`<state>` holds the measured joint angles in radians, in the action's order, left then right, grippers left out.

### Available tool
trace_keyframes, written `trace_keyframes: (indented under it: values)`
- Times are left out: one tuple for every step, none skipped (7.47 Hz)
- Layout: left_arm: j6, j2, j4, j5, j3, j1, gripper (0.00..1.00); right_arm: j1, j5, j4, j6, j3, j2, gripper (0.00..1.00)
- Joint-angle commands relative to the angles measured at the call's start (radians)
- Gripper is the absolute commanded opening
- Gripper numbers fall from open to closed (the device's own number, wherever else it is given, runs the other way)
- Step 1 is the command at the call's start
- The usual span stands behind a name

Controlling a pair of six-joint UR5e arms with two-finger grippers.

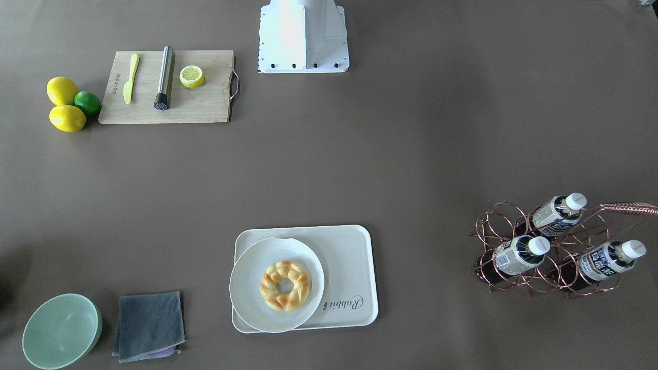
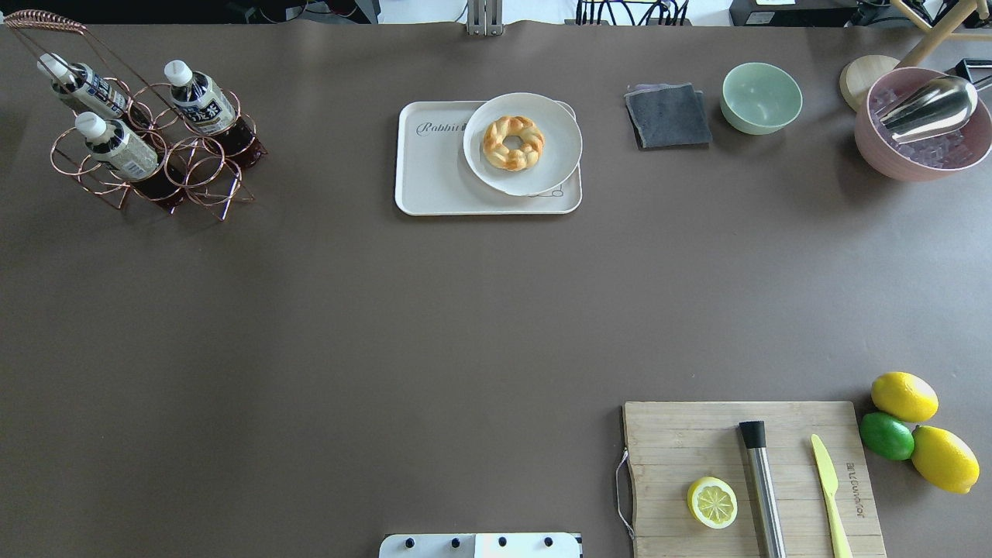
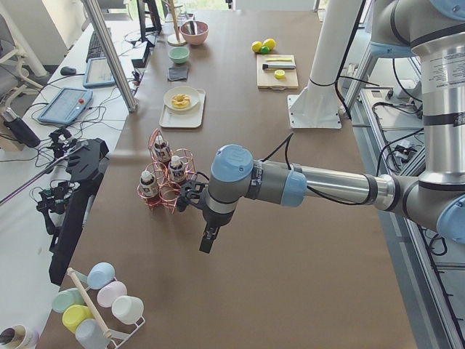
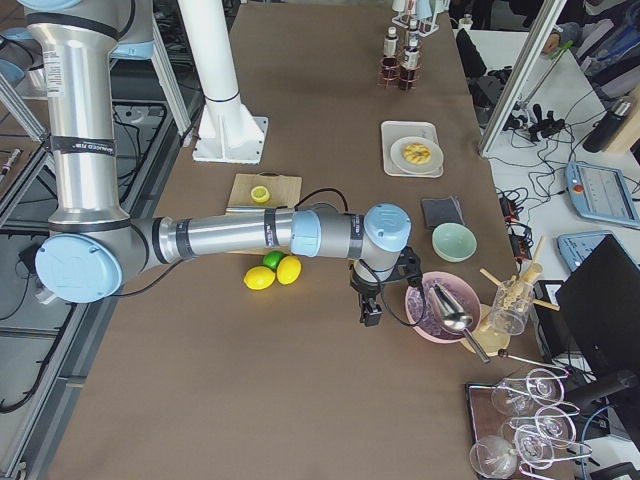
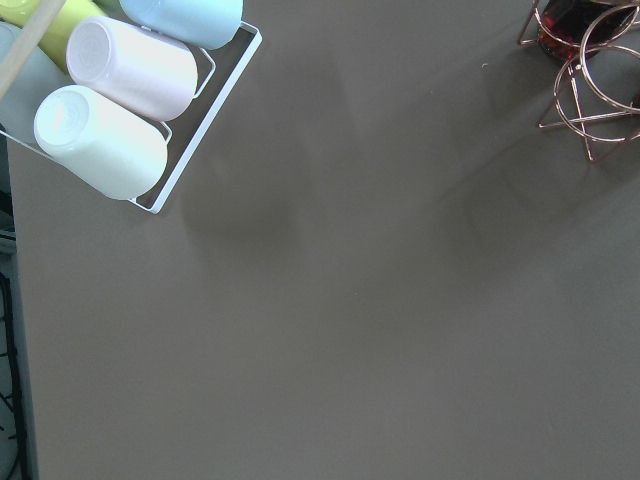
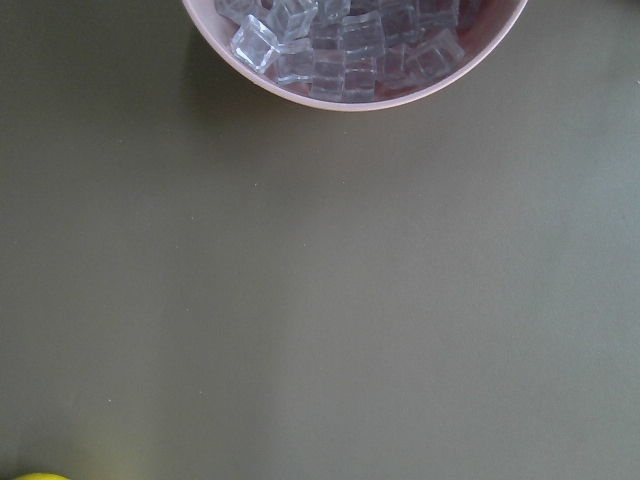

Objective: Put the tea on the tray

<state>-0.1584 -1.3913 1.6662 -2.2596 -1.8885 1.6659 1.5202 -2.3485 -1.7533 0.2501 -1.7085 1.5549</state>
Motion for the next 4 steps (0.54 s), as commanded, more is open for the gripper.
trace_keyframes:
  values:
    - [0.003, 0.009, 0.024, -0.009, -0.01, 0.0, 0.97, 0.0, 0.0, 0.0, 0.0, 0.001, -0.001, 1.0]
    - [0.003, 0.012, 0.024, -0.008, -0.001, -0.001, 0.97, 0.0, -0.002, 0.0, 0.0, 0.0, 0.001, 1.0]
    - [0.005, 0.012, 0.024, -0.003, -0.003, -0.003, 0.97, 0.0, 0.0, 0.0, 0.002, 0.0, 0.001, 1.0]
    - [0.029, 0.024, 0.024, -0.005, -0.015, -0.021, 0.97, 0.0, -0.002, 0.015, 0.003, 0.0, 0.002, 1.0]
